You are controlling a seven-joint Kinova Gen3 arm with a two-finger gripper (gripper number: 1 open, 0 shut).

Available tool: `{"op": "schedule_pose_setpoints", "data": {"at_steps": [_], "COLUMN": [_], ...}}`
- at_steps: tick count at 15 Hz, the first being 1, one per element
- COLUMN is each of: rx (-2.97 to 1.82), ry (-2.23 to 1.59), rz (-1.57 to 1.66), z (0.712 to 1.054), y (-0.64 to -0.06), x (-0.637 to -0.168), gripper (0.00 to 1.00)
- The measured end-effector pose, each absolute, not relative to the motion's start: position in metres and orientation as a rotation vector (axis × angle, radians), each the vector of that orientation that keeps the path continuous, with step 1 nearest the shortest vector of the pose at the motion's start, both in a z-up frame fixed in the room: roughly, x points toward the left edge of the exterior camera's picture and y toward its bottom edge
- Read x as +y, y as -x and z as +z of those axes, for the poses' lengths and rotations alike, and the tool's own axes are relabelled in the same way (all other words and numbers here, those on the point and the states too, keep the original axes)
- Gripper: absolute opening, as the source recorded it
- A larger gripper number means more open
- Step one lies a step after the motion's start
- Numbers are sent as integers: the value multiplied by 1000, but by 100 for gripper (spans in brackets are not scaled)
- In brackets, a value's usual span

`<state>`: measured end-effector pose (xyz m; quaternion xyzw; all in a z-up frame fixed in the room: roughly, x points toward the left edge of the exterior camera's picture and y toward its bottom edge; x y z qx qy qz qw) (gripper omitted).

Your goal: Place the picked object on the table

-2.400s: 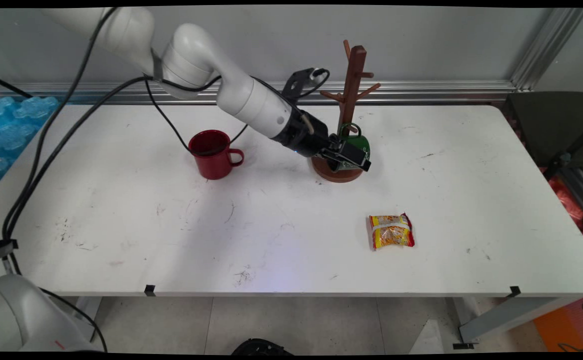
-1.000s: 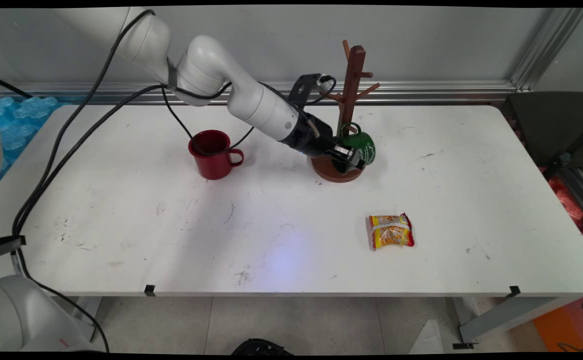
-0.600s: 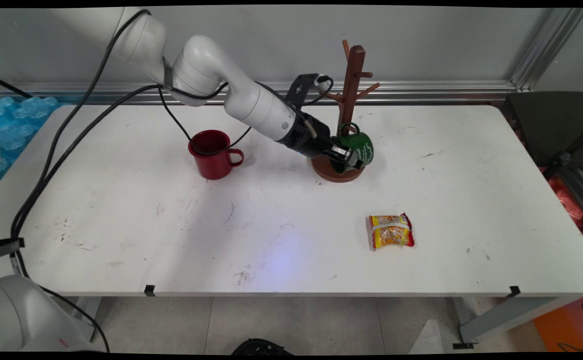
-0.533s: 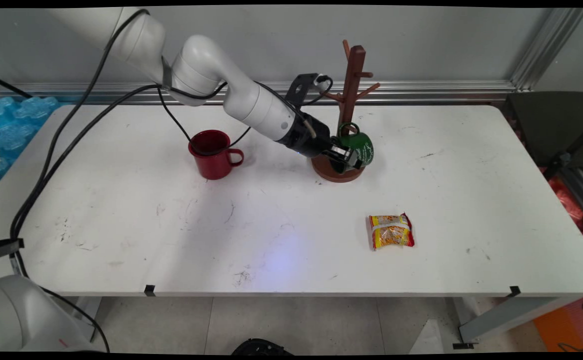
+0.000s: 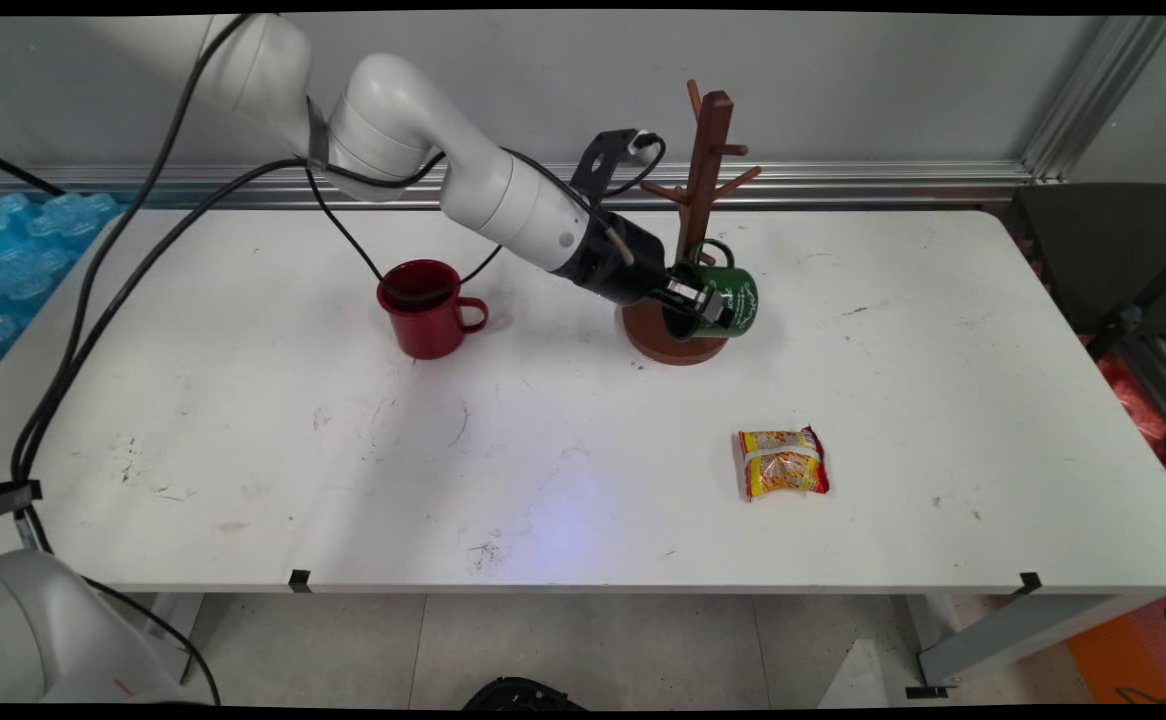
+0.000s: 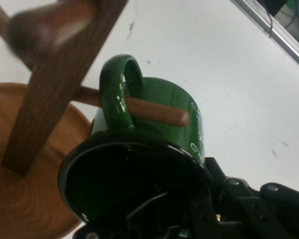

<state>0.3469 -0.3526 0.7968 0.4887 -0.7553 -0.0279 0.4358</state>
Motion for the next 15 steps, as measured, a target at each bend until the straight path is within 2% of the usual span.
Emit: {"op": "schedule_pose_setpoints", "data": {"at_steps": [15], "rx": [-1888], "ry": [-1111], "rz": [-126], "z": [828], "y": [-345], "x": [-314], "gripper": [0]}}
